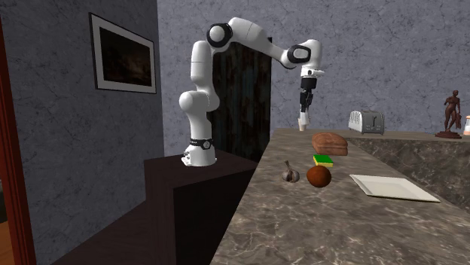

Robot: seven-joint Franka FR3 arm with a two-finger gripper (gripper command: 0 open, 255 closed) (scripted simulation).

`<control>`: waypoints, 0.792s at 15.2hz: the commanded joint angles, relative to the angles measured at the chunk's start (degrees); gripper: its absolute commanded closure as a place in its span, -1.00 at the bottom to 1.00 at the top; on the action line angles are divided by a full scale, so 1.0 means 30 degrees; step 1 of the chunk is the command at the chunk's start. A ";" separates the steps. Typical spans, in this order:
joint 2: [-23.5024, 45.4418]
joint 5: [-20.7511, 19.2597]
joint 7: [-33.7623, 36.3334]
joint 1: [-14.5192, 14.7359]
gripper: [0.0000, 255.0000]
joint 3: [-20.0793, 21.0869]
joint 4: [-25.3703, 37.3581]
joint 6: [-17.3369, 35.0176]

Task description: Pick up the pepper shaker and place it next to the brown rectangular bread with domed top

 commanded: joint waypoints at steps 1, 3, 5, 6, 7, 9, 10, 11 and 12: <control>0.0979 -0.0470 0.1149 0.0577 1.00 0.0394 0.1075 -0.0242; 0.2059 -0.1020 0.2226 0.1233 1.00 0.0698 0.2276 -0.0546; 0.3252 -0.1638 0.3308 0.2004 1.00 0.0935 0.3650 -0.0934; 0.3309 -0.1671 0.3326 0.2029 1.00 0.0897 0.3462 -0.0696; 0.3372 -0.1711 0.3349 0.2043 1.00 0.0873 0.3280 -0.0460; 0.3513 -0.1804 0.3403 0.2059 1.00 0.0839 0.2930 0.0008; 0.3591 -0.1855 0.3433 0.2068 1.00 0.0821 0.2762 0.0239; 0.3672 -0.1909 0.3464 0.2078 1.00 0.0804 0.2599 0.0470; 0.3757 -0.1965 0.3498 0.2090 1.00 0.0784 0.2440 0.0699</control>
